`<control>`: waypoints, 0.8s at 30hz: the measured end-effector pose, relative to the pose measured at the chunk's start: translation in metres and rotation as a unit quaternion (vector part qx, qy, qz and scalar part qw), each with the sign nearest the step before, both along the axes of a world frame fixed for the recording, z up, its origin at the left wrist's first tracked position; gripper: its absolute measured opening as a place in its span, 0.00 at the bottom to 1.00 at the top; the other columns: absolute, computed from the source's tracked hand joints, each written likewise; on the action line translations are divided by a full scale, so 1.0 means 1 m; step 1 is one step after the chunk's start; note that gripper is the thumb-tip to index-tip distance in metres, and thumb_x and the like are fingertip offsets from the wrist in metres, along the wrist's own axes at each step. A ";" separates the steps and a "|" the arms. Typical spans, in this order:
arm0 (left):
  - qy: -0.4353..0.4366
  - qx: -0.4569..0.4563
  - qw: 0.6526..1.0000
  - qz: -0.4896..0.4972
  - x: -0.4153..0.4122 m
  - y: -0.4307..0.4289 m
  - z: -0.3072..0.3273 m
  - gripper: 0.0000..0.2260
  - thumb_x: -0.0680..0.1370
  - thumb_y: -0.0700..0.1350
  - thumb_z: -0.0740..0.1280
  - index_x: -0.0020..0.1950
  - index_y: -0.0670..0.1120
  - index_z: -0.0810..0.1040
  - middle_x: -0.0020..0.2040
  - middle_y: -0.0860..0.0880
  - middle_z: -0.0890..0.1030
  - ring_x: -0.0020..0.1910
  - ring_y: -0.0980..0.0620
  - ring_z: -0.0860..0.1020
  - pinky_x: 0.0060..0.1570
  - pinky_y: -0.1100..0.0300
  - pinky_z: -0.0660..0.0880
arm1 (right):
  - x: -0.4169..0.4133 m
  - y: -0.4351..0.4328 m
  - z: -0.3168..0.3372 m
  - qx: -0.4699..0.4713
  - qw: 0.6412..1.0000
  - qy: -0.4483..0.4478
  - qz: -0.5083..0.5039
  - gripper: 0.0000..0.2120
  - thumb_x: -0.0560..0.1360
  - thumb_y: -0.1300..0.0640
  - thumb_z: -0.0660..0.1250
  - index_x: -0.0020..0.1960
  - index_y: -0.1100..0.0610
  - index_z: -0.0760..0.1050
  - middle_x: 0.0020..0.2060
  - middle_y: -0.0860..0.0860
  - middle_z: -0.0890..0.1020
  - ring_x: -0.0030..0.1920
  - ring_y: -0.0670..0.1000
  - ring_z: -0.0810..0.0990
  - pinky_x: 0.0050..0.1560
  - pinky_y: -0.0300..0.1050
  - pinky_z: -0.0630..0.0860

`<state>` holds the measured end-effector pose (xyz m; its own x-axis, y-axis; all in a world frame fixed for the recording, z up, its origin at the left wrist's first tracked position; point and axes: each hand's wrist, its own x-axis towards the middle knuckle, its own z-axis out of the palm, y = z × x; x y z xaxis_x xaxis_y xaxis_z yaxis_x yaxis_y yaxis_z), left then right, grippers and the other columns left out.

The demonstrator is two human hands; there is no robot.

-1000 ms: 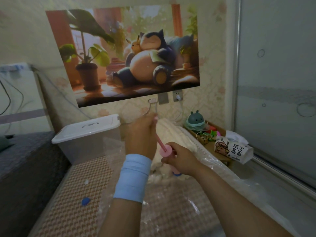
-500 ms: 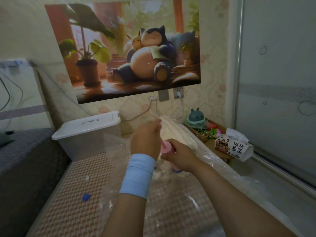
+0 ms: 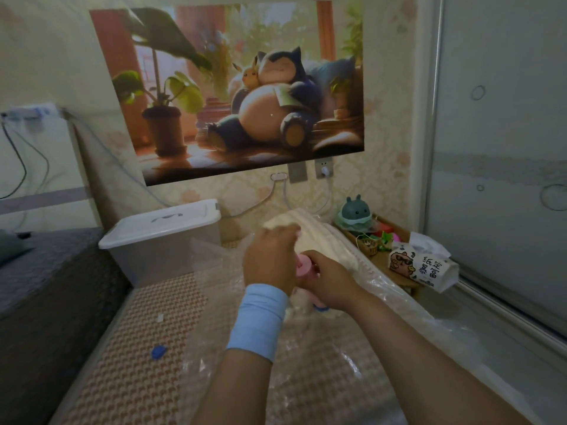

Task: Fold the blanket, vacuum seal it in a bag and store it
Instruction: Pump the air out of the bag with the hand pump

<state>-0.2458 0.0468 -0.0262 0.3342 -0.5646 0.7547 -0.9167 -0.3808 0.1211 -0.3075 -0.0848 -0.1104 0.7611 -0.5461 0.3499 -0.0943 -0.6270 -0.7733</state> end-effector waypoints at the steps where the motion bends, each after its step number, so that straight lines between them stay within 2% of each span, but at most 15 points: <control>1: -0.052 -0.086 0.995 -0.018 0.001 0.002 0.007 0.12 0.72 0.35 0.70 0.53 0.46 0.82 0.45 0.48 0.83 0.46 0.45 0.79 0.40 0.56 0.75 | -0.001 -0.004 -0.001 0.006 1.000 -0.004 -0.001 0.16 0.69 0.45 0.75 0.55 0.42 0.75 0.47 0.42 0.83 0.48 0.43 0.80 0.53 0.49 0.78; 3: -0.118 -0.189 0.973 -0.066 0.002 0.005 0.017 0.11 0.74 0.33 0.68 0.54 0.43 0.82 0.50 0.46 0.83 0.51 0.46 0.79 0.50 0.57 0.77 | -0.003 -0.009 -0.002 0.004 1.000 -0.003 0.005 0.17 0.68 0.46 0.76 0.54 0.42 0.75 0.48 0.42 0.82 0.49 0.43 0.80 0.55 0.48 0.78; 5: -0.113 -0.215 0.965 -0.100 0.005 0.006 0.019 0.11 0.76 0.33 0.64 0.55 0.41 0.81 0.56 0.44 0.82 0.59 0.46 0.78 0.61 0.55 0.74 | -0.004 -0.010 -0.001 0.001 1.000 -0.001 0.010 0.17 0.68 0.46 0.76 0.54 0.42 0.75 0.48 0.42 0.82 0.49 0.42 0.79 0.55 0.46 0.77; 6: -0.085 -0.200 0.970 -0.111 0.007 0.004 0.015 0.12 0.76 0.33 0.63 0.56 0.41 0.81 0.57 0.44 0.81 0.60 0.46 0.78 0.62 0.53 0.74 | -0.004 -0.009 -0.001 0.001 1.000 0.000 0.012 0.17 0.69 0.47 0.76 0.54 0.42 0.75 0.48 0.42 0.82 0.48 0.43 0.79 0.54 0.46 0.77; 8: 0.015 -0.087 0.990 -0.107 0.010 -0.002 -0.001 0.16 0.76 0.32 0.61 0.61 0.43 0.78 0.59 0.44 0.79 0.58 0.44 0.77 0.60 0.49 0.74 | -0.003 -0.006 0.000 0.001 1.000 0.007 0.011 0.17 0.70 0.46 0.75 0.55 0.42 0.74 0.48 0.42 0.82 0.49 0.44 0.80 0.53 0.45 0.77; 9: 0.072 0.007 0.994 -0.086 0.011 -0.006 -0.011 0.20 0.76 0.33 0.61 0.66 0.46 0.74 0.65 0.43 0.76 0.62 0.45 0.75 0.63 0.50 0.72 | -0.002 -0.003 0.000 0.001 1.000 0.009 0.010 0.16 0.70 0.45 0.74 0.56 0.42 0.74 0.48 0.42 0.83 0.49 0.44 0.80 0.52 0.46 0.77; 11: 0.125 0.146 0.980 -0.053 0.015 -0.013 -0.029 0.25 0.78 0.37 0.61 0.74 0.50 0.66 0.74 0.44 0.65 0.72 0.48 0.66 0.70 0.57 0.62 | -0.002 0.000 0.000 -0.001 1.000 0.014 0.013 0.16 0.71 0.44 0.73 0.57 0.43 0.74 0.48 0.43 0.83 0.50 0.46 0.81 0.51 0.48 0.77; 12: 0.123 0.156 0.978 -0.056 0.016 -0.014 -0.031 0.25 0.78 0.37 0.62 0.74 0.51 0.66 0.75 0.45 0.65 0.73 0.49 0.64 0.70 0.59 0.61 | -0.001 0.001 0.000 -0.004 1.000 0.014 0.013 0.17 0.72 0.44 0.73 0.58 0.44 0.74 0.49 0.44 0.83 0.50 0.46 0.81 0.52 0.49 0.77; 13: 0.106 0.131 0.983 -0.069 0.015 -0.011 -0.027 0.24 0.76 0.36 0.62 0.72 0.49 0.68 0.73 0.44 0.68 0.71 0.48 0.67 0.69 0.57 0.64 | -0.001 0.001 0.000 -0.003 1.000 0.013 0.010 0.17 0.72 0.45 0.73 0.58 0.44 0.74 0.49 0.43 0.83 0.50 0.46 0.81 0.53 0.49 0.78; 16: -0.020 -0.096 0.990 -0.099 0.011 0.001 0.003 0.19 0.73 0.29 0.63 0.61 0.43 0.78 0.60 0.44 0.79 0.59 0.46 0.77 0.59 0.50 0.76 | -0.002 -0.004 0.001 0.007 1.000 0.004 0.005 0.17 0.70 0.48 0.75 0.56 0.43 0.74 0.48 0.42 0.82 0.49 0.43 0.79 0.55 0.48 0.77; 17: -0.071 -0.174 0.977 -0.098 0.008 0.007 0.012 0.17 0.74 0.29 0.62 0.60 0.41 0.79 0.59 0.44 0.80 0.60 0.46 0.78 0.61 0.51 0.75 | -0.003 -0.005 0.001 0.007 1.000 0.002 0.008 0.17 0.70 0.48 0.76 0.56 0.43 0.75 0.48 0.42 0.82 0.49 0.43 0.79 0.55 0.48 0.77; 19: -0.121 -0.257 0.954 -0.095 0.004 0.015 0.022 0.14 0.76 0.31 0.62 0.59 0.39 0.80 0.59 0.43 0.81 0.62 0.46 0.77 0.65 0.53 0.72 | -0.004 -0.007 0.000 0.005 1.000 0.001 0.013 0.17 0.69 0.48 0.76 0.55 0.44 0.75 0.47 0.42 0.82 0.48 0.42 0.79 0.55 0.47 0.77; 21: -0.099 -0.261 0.956 -0.094 0.005 0.012 0.016 0.15 0.76 0.30 0.62 0.60 0.39 0.80 0.58 0.43 0.81 0.61 0.45 0.77 0.65 0.54 0.72 | -0.003 -0.008 -0.001 0.003 1.000 0.005 0.015 0.17 0.69 0.48 0.76 0.55 0.43 0.75 0.47 0.42 0.82 0.48 0.42 0.79 0.55 0.47 0.77; 22: -0.064 -0.229 0.966 -0.097 0.007 0.007 0.007 0.16 0.76 0.30 0.62 0.60 0.40 0.80 0.57 0.43 0.81 0.59 0.45 0.77 0.63 0.54 0.73 | -0.002 -0.007 -0.001 0.002 1.000 0.007 0.016 0.17 0.69 0.48 0.76 0.55 0.43 0.75 0.47 0.42 0.82 0.48 0.43 0.79 0.55 0.47 0.77; 24: 0.061 -0.090 0.987 -0.120 0.008 -0.002 -0.013 0.17 0.76 0.32 0.61 0.62 0.42 0.80 0.57 0.43 0.80 0.57 0.44 0.78 0.60 0.51 0.74 | -0.001 -0.005 -0.001 -0.002 1.000 0.008 0.013 0.17 0.70 0.46 0.75 0.56 0.42 0.74 0.48 0.42 0.82 0.48 0.44 0.80 0.54 0.49 0.77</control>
<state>-0.2381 0.0451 -0.0390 0.3014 -0.4984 0.8129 -0.9524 -0.1163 0.2818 -0.3088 -0.0893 -0.1109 0.7804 -0.5253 0.3391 -0.0915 -0.6325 -0.7691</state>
